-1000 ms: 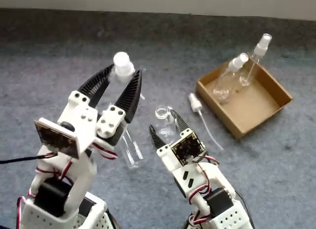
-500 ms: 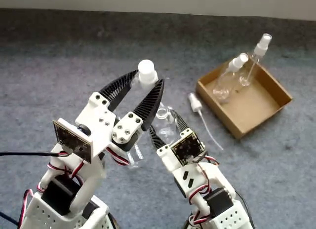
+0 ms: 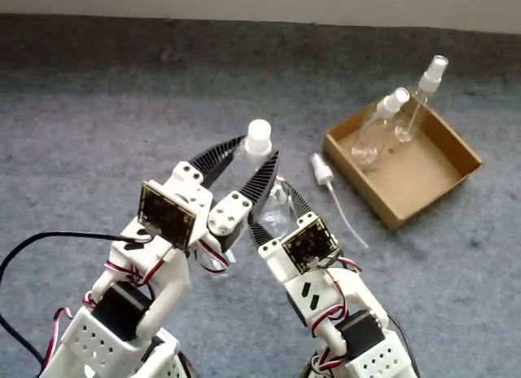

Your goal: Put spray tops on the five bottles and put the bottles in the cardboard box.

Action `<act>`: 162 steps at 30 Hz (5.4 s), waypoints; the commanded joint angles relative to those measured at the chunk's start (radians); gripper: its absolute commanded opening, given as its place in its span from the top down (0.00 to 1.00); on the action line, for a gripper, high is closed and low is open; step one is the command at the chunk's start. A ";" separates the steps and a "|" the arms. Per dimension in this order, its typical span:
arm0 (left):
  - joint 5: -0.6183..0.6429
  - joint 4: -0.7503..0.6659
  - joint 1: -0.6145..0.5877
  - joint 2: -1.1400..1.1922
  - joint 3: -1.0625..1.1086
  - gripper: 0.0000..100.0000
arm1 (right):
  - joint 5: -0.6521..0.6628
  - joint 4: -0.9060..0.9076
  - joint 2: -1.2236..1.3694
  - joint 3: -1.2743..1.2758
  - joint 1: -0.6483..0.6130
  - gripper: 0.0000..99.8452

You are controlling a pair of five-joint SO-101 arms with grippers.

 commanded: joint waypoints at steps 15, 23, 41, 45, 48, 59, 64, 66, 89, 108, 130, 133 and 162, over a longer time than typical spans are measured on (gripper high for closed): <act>-0.006 -0.026 0.108 -0.007 0.205 0.91 | 0.006 0.004 -0.019 0.128 -0.010 0.90; -0.008 -0.044 0.061 -0.007 0.275 0.91 | 0.005 0.004 -0.019 0.128 -0.007 0.90; -0.006 -0.049 0.054 -0.007 0.317 0.91 | -0.123 0.002 -0.019 0.120 -0.007 0.90; -0.006 -0.049 0.054 -0.007 0.311 0.91 | -0.123 0.002 -0.019 0.120 -0.007 0.90; -0.011 -0.049 0.054 -0.008 0.302 0.91 | -0.123 0.002 -0.019 0.120 -0.007 0.90; -0.011 -0.044 0.021 -0.008 0.265 0.91 | -0.124 -0.002 -0.019 0.122 0.073 0.90; -0.011 -0.044 0.024 -0.008 0.255 0.91 | -0.124 -0.002 -0.019 0.122 0.074 0.90; -0.011 -0.044 0.022 -0.008 0.255 0.91 | -0.124 -0.002 -0.019 0.122 0.076 0.90; -0.006 0.466 -0.062 -0.450 0.251 0.91 | -0.124 -0.004 -0.019 0.120 0.076 0.90; -0.005 0.466 0.079 -0.450 0.501 1.00 | -0.129 -0.147 -0.019 0.120 0.157 0.90; -0.006 0.224 0.208 -0.450 0.585 1.00 | -0.132 -0.140 -0.021 0.061 -0.053 0.90; -0.009 0.224 0.206 -0.447 0.585 1.00 | -0.132 -0.140 -0.021 0.058 -0.053 0.90; -0.011 0.344 -0.027 -0.450 0.585 1.00 | -0.129 -0.139 -0.021 0.031 0.024 0.90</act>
